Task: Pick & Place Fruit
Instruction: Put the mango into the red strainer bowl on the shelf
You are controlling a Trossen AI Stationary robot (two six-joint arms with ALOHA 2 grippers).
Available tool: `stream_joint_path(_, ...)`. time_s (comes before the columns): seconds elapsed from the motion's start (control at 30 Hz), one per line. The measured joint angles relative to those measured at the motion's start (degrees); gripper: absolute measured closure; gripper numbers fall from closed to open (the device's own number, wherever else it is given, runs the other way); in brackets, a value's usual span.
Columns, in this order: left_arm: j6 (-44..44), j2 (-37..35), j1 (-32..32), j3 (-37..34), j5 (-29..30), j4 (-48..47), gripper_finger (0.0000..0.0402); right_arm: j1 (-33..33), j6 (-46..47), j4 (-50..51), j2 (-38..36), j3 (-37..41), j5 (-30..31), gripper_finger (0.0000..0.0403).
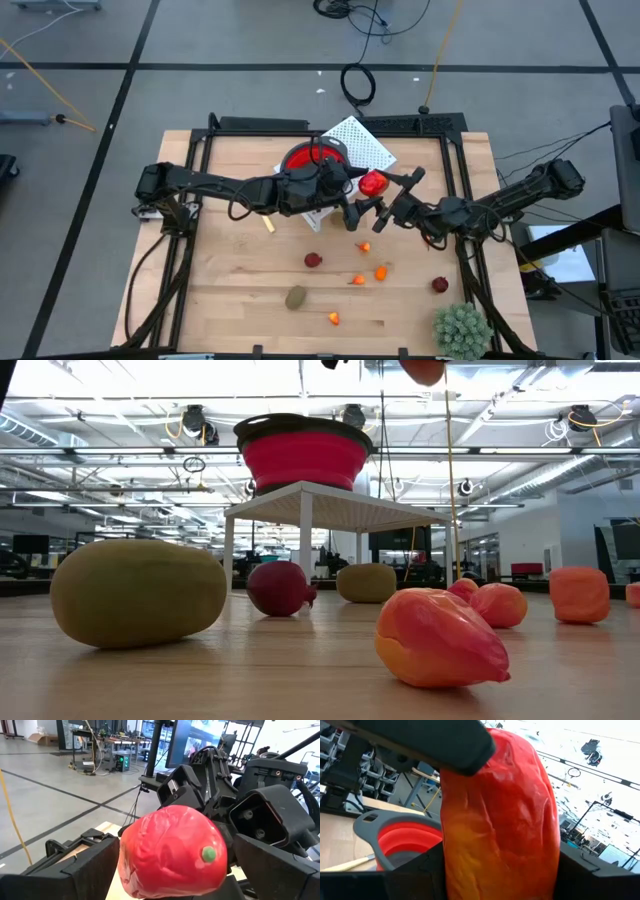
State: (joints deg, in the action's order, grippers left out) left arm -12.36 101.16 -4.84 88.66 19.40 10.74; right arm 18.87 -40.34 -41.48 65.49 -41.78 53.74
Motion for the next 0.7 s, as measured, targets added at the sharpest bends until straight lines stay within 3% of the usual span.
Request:
stream_joint_path(0.2, 0.08, 0.00, 0.00, 0.00, 0.11, 0.06, 0.0038, 0.00, 0.64, 1.10, 0.00, 0.00, -0.01, 0.0167)
stream_joint_path(0.57, -0.22, 0.00, 0.00, -0.04, 0.35, -0.06, 0.0197, -0.02, 3.15, 1.32, 0.00, 0.00, 0.40, 0.0159)
stream_joint_path(0.7, -0.01, -0.02, 0.00, -0.04, 0.27, -0.24, 0.0204, -0.02, 6.76, 2.54, 0.00, -0.01, 0.53, 0.0150)
